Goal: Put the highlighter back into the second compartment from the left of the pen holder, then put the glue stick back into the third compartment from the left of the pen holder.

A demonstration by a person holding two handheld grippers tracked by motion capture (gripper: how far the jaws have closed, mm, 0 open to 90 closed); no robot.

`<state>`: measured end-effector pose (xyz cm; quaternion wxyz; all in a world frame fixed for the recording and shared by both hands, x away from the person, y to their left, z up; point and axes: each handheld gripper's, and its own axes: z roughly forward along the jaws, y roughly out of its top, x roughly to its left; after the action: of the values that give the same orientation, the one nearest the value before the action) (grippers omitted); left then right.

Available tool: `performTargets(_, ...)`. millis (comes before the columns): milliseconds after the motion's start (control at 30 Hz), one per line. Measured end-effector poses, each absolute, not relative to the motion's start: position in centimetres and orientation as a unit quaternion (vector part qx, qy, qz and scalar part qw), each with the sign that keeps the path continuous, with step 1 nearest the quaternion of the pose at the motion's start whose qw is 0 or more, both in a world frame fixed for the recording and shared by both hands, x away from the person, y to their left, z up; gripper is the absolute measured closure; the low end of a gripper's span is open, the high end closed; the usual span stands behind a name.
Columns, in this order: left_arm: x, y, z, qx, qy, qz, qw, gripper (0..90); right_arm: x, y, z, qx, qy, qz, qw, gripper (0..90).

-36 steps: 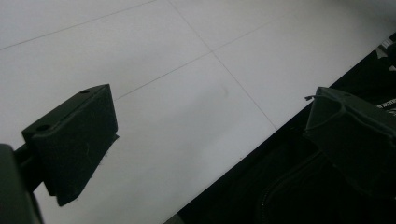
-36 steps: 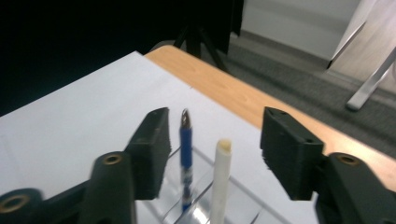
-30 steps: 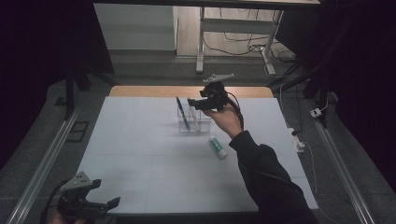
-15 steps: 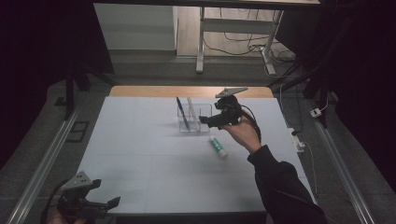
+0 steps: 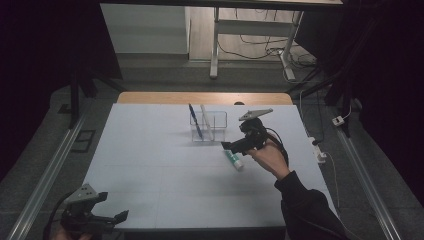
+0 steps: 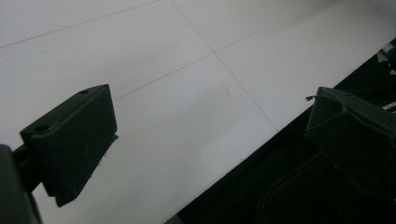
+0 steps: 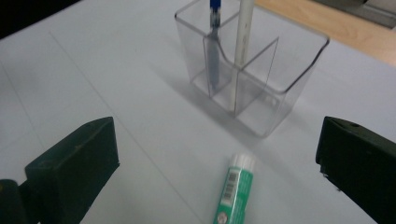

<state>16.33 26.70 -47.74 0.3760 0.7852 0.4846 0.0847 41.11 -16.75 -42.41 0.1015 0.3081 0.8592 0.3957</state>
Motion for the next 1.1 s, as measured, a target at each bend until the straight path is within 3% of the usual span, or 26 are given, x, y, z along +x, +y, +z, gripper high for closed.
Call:
performTargets(533,16.3,26.7,-47.7,0.785,0.483,0.085,0.378,1.8,39.3,-18.9,-45.3,0.327,0.861,0.377,0.097,0.0)
performTargets(867,16.3,26.6,-47.7,0.788,0.481,0.087,0.376,1.9,38.2,-18.8,-47.1,0.322,0.878,0.333,0.121,0.0)
performTargets(1100,16.3,26.6,-47.7,0.788,0.480,0.087,0.376,1.9,38.3,-18.3,-48.9,0.335,0.889,0.293,0.109,0.0)
